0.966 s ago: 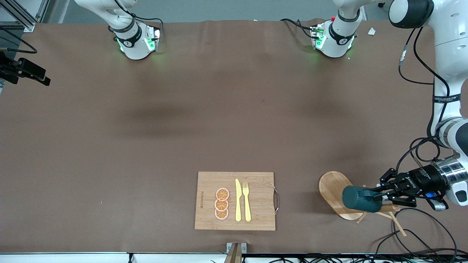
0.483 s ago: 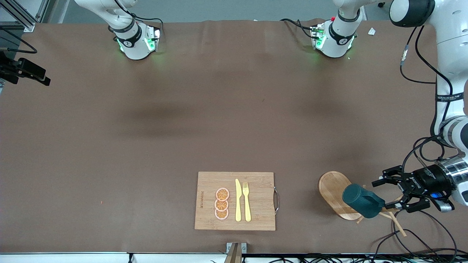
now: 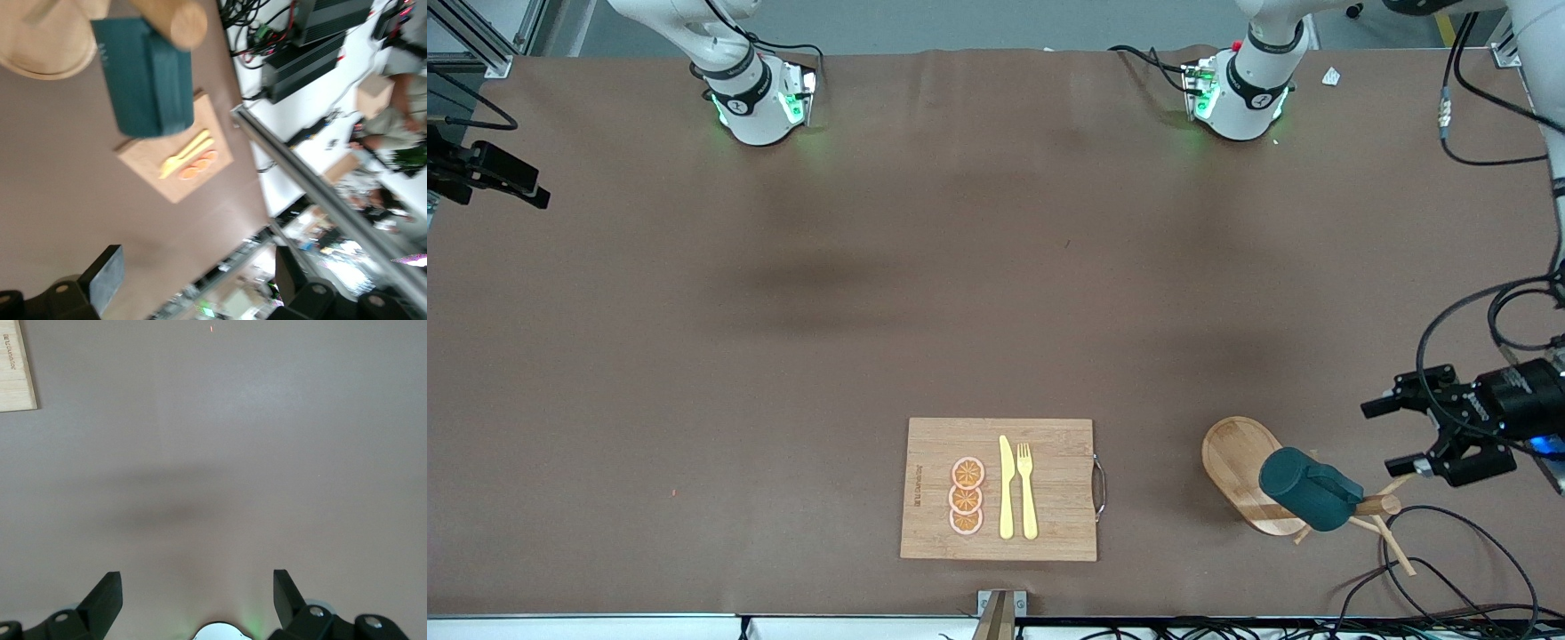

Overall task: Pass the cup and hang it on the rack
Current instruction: 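Open the left gripper and draw it back from the rack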

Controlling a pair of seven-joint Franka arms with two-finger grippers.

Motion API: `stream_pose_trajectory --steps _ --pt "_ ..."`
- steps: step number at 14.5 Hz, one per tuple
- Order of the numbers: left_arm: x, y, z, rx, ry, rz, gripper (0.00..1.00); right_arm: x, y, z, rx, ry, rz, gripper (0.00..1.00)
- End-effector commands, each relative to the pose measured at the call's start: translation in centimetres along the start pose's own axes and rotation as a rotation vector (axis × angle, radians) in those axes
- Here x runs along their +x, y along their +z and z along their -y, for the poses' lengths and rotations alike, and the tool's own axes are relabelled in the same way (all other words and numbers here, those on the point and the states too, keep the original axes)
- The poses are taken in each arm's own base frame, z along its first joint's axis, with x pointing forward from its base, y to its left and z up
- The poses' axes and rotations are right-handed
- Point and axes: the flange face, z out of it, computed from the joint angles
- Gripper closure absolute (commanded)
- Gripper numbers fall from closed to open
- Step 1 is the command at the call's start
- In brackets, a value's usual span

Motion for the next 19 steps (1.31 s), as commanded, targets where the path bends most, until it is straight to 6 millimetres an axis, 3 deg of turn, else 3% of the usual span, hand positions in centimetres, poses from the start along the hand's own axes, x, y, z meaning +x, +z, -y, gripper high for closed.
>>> stream_pose_trajectory --steps 1,5,8,11,15,19 --pt "-6.3 -0.6 -1.5 0.166 0.118 -0.073 0.0 -0.8 -0.4 0.2 0.01 0.003 -0.014 0.0" --pt "-15.1 1.9 -3.2 0.479 0.361 -0.226 0.0 -0.8 -0.4 0.2 0.01 0.003 -0.014 0.0" --pt "-20.6 3.8 -3.6 0.689 0.506 -0.323 0.0 -0.8 -0.4 0.2 0.009 0.003 -0.014 0.0" --pt "-23.5 3.5 -3.9 0.777 0.604 -0.387 0.0 -0.8 -0.4 0.2 0.01 0.003 -0.014 0.0" --pt "-25.8 0.0 -4.1 0.807 0.792 -0.387 0.0 -0.8 -0.4 0.2 0.01 0.003 -0.014 0.0" --pt "-27.1 -3.2 -1.7 0.904 0.903 -0.346 0.0 -0.8 -0.4 0.2 0.01 0.003 -0.014 0.0"
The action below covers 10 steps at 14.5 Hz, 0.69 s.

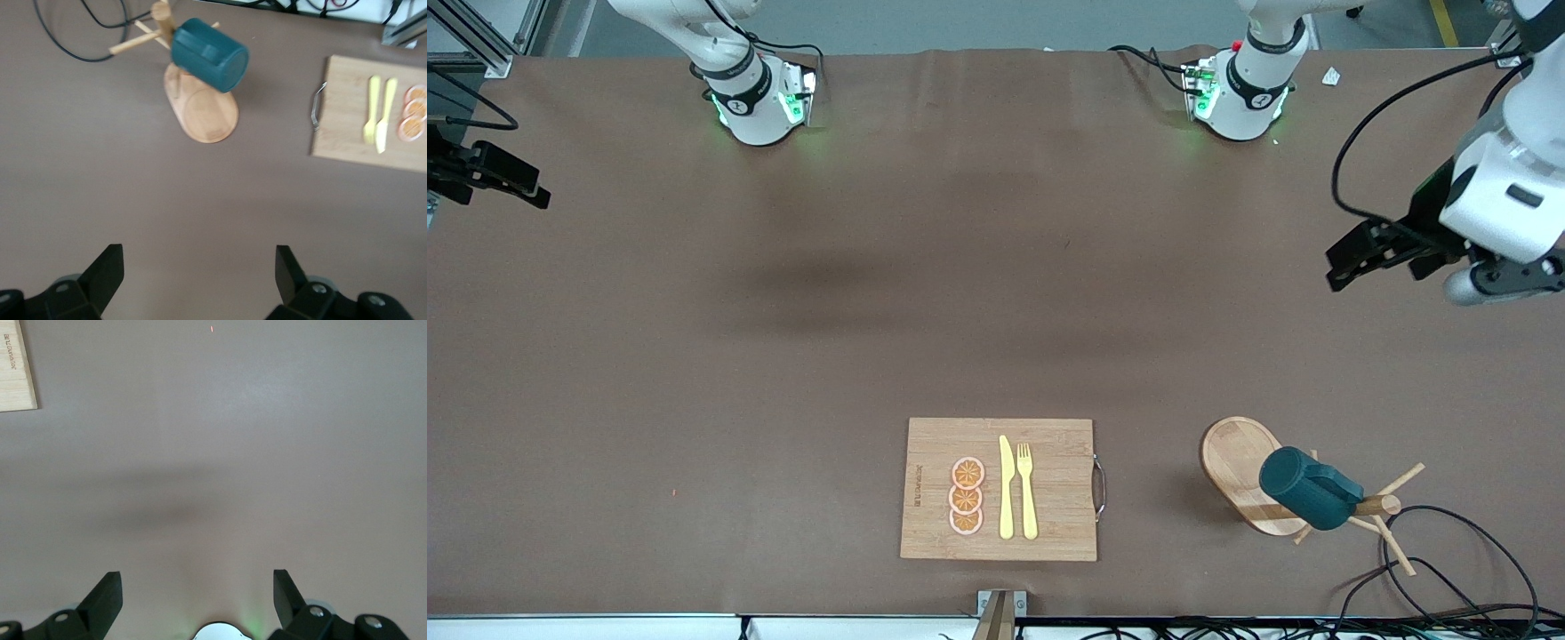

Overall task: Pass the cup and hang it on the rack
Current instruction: 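Open the left gripper and draw it back from the rack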

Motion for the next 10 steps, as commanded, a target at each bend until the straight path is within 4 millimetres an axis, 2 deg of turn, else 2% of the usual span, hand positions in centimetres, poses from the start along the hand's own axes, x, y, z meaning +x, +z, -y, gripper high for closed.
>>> stream_pose_trajectory --steps 1,5,8,10 --pt "-3.2 -1.3 2.1 0.044 0.086 0.017 0.0 -0.8 -0.4 0.2 0.009 0.004 -0.014 0.0" --pt "-6.3 -1.0 3.4 0.014 0.078 0.068 0.0 -0.8 -0.4 0.2 0.011 0.004 -0.014 0.0" --pt "-7.3 -1.1 5.2 -0.014 0.043 0.079 0.0 -0.8 -0.4 0.2 0.011 0.004 -0.014 0.0" --pt "-7.7 -1.1 5.0 -0.012 0.048 0.081 0.0 -0.8 -0.4 0.0 0.011 0.007 -0.014 0.0"
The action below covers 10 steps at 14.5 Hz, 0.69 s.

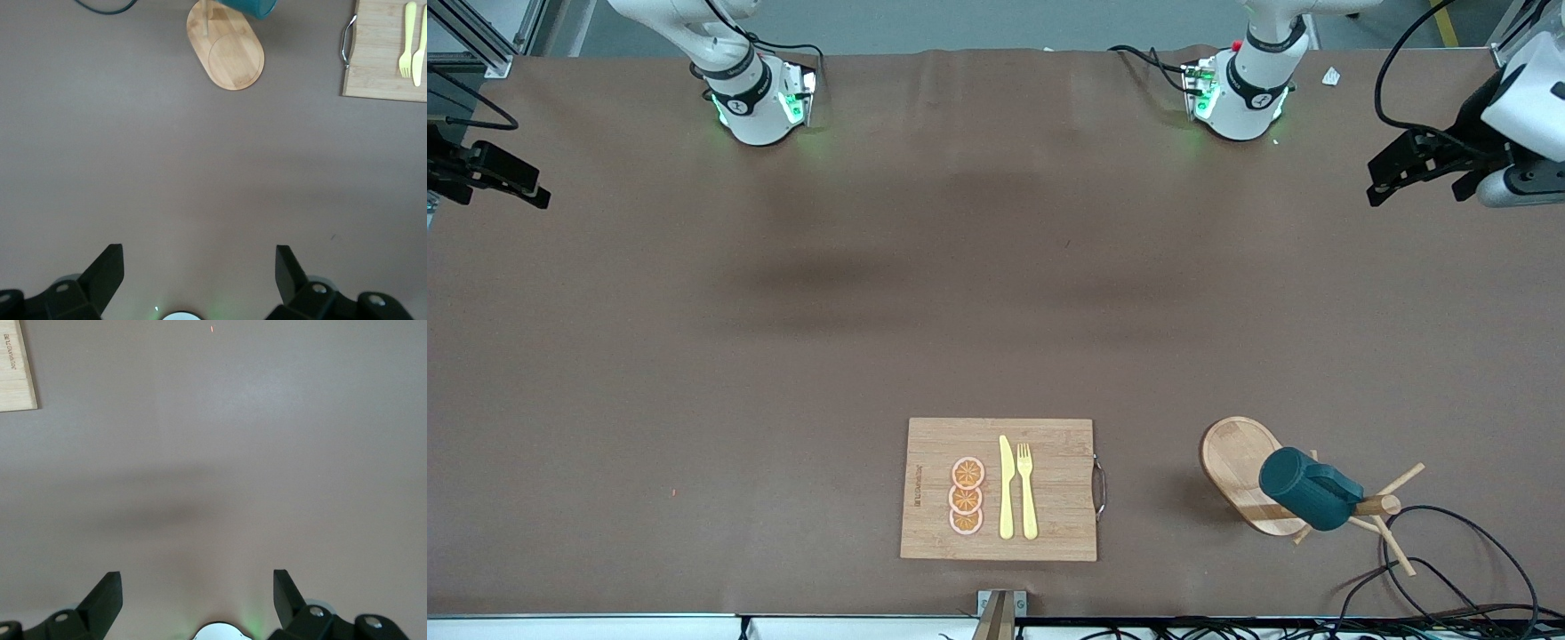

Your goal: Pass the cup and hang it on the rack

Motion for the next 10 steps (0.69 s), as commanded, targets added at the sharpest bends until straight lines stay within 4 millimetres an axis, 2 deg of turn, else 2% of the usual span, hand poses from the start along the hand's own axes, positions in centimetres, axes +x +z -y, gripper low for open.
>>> stream_pose_trajectory --steps 1,4,10 --pt "-1.5 -0.1 -0.4 -0.009 0.022 -0.005 0.0 -0.8 -0.4 0.1 0.011 0.005 -0.014 0.0" --pt "-1.8 0.0 -1.9 -0.005 0.051 0.0 0.0 -0.8 -0.4 0.0 0.011 0.007 -0.014 0.0" --pt "-1.5 0.2 -0.4 0.0 0.108 0.028 0.0 -0.8 -0.4 0.0 0.009 0.007 -0.014 0.0"
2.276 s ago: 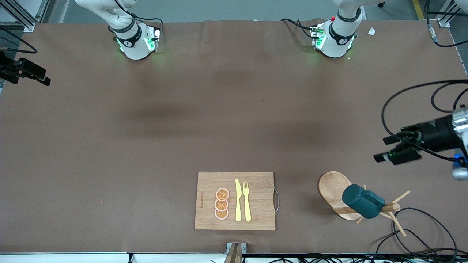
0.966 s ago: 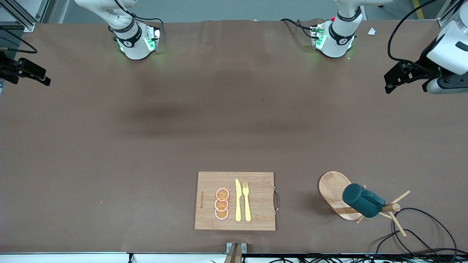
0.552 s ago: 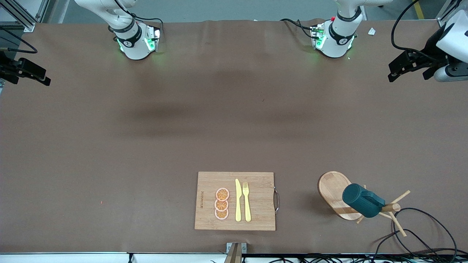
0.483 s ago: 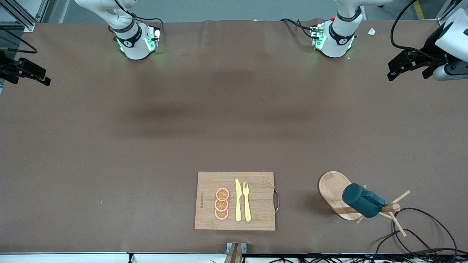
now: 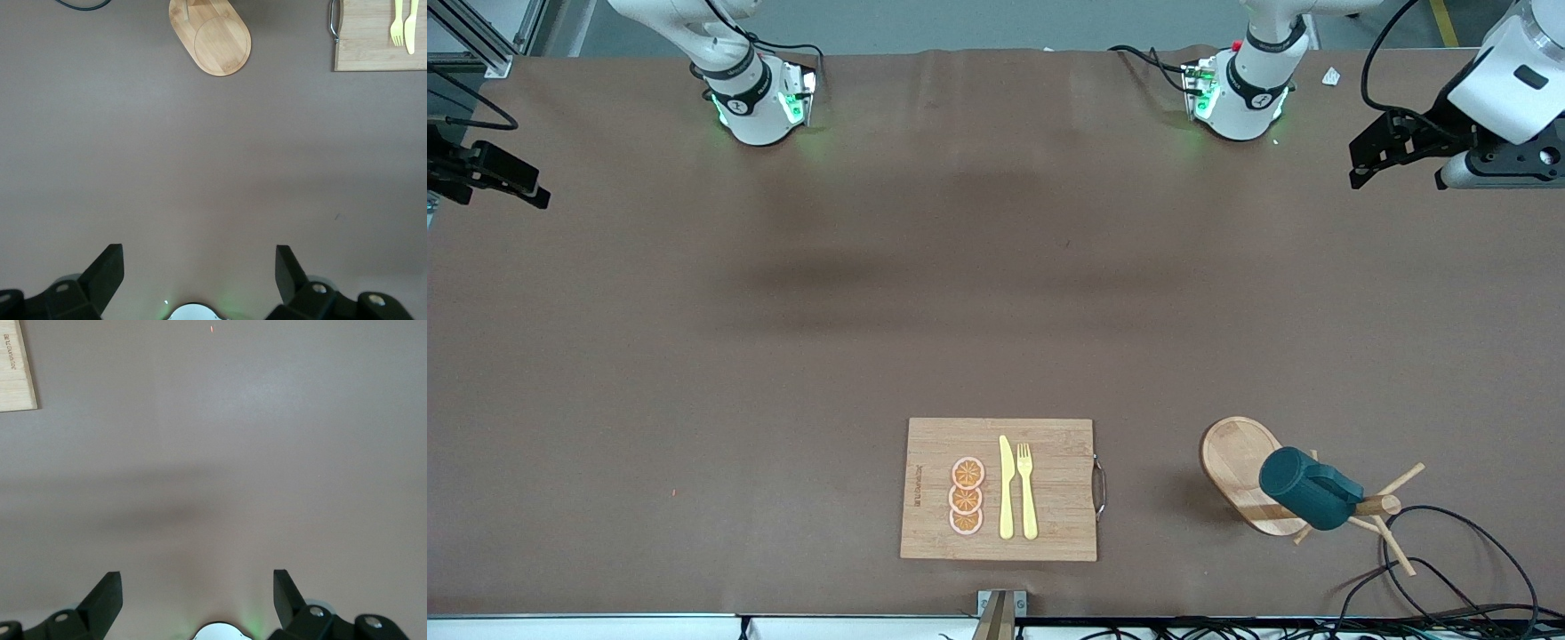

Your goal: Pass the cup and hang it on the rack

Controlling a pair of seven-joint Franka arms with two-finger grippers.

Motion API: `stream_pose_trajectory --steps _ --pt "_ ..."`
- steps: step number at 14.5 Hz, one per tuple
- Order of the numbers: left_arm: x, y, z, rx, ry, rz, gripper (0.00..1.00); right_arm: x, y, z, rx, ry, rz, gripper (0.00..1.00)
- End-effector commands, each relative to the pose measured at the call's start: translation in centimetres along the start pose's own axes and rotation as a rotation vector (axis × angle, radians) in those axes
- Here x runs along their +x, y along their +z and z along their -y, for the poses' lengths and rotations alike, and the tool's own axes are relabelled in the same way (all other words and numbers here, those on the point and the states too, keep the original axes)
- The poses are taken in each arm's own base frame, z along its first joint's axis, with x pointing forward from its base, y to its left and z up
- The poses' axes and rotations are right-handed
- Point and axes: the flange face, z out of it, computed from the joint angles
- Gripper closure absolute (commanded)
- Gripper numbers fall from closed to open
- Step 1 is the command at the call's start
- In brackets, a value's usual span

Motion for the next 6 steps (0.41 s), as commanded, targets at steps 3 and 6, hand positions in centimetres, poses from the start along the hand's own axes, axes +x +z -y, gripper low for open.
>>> stream_pose_trajectory --steps 3,6 --pt "-0.2 -0.8 2.5 -0.01 -0.019 -0.007 0.0 -0.8 -0.4 0.0 0.009 0.007 -0.014 0.0" --pt "-0.1 -0.5 2.2 -0.006 -0.035 -0.001 0.0 -0.8 -0.4 0.0 0.009 0.007 -0.014 0.0"
